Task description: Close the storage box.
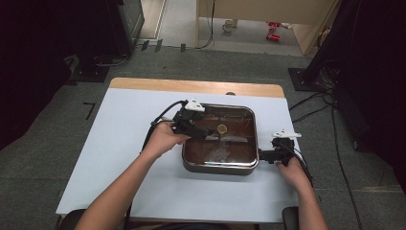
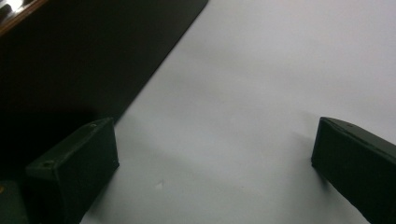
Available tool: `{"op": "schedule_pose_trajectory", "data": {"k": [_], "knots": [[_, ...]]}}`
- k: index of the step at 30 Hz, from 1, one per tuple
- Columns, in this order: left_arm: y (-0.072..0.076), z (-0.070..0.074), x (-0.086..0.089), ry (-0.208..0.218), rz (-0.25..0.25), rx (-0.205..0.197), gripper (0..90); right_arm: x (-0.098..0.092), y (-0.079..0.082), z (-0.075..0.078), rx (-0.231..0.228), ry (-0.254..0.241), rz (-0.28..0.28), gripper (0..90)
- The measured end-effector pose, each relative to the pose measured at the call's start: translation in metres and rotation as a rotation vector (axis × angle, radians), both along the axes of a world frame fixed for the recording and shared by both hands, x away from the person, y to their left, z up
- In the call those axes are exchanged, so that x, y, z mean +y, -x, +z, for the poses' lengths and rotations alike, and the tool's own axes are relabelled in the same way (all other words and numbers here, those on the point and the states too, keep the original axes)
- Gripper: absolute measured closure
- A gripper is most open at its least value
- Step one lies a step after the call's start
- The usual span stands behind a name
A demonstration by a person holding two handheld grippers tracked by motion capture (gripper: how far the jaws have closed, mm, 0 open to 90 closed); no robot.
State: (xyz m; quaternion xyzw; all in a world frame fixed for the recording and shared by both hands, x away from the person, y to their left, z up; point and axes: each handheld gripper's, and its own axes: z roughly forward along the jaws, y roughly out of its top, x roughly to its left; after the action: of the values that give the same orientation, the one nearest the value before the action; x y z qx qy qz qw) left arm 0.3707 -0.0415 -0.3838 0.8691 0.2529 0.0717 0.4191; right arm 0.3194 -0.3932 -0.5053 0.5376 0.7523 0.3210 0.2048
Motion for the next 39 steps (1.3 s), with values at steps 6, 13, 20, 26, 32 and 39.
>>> {"op": "schedule_pose_trajectory", "data": {"k": [6, 13, 20, 26, 32, 39], "knots": [[0.007, -0.001, 0.017, -0.005, 0.019, -0.014, 29.8, 0.000, 0.000, 0.000, 0.001, 0.000, 0.000, 0.1], [0.014, -0.006, 0.039, -0.004, 0.051, -0.015, 29.2, 0.000, 0.000, 0.000, 0.000, 0.000, 0.001, 0.1], [0.021, -0.011, 0.061, -0.008, 0.085, -0.025, 28.5, 0.000, 0.000, 0.000, -0.001, 0.001, 0.000, 0.1], [0.026, -0.026, 0.081, -0.006, 0.130, -0.015, 28.3, 0.000, 0.000, 0.000, -0.001, 0.001, 0.001, 0.1], [0.034, -0.039, 0.097, -0.001, 0.164, -0.026, 27.6, 0.000, 0.000, 0.000, -0.001, 0.001, 0.001, 0.1], [0.043, -0.052, 0.110, -0.015, 0.179, -0.044, 26.8, 0.000, 0.000, 0.000, -0.001, 0.001, 0.001, 0.1]]}}
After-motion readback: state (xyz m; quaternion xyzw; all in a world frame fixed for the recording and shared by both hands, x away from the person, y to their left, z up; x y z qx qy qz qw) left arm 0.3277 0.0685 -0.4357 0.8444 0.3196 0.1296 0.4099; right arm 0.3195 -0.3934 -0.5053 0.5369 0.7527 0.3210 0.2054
